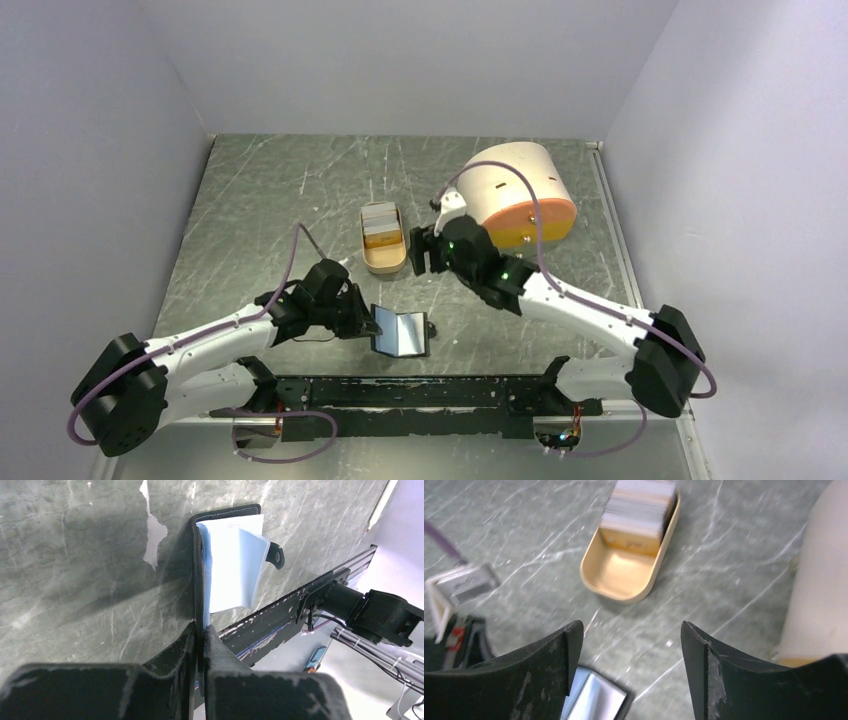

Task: Put the credit cards into the card holder
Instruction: Open the card holder at the center of the board.

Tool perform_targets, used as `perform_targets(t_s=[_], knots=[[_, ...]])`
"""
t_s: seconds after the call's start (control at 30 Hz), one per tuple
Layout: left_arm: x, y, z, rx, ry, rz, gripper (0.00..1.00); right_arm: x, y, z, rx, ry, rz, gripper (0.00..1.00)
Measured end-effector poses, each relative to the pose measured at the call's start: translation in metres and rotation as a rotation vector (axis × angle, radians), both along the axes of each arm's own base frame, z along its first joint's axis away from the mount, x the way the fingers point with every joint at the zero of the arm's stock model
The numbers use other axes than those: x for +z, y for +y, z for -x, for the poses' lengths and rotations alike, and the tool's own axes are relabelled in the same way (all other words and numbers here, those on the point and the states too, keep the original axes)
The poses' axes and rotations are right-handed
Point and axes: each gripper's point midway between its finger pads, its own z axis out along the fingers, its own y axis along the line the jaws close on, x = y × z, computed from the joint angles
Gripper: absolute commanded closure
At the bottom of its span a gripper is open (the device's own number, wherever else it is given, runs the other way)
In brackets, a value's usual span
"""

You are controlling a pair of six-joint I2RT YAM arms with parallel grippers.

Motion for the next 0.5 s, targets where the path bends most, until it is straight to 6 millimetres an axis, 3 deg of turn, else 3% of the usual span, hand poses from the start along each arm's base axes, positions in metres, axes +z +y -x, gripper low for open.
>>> perform_targets(t_s=[0.17, 0.33, 0.5], knots=[[-0.002, 0.004, 0.001, 0.023, 0.011, -0.015, 0.91, 0.008, 0.006, -0.051, 0.085, -0.098, 0.104, 0.18], [-0.002, 0.009, 0.001, 0.049, 0.015, -0.015, 0.91, 0.01, 0.033, -0.083, 0.244, -0.233, 0.274, 0.18], [-0.003, 0.018, 0.001, 0.088, 0.023, -0.018, 0.91, -0.001, 0.054, -0.109, 0.375, -0.328, 0.414, 0.18]])
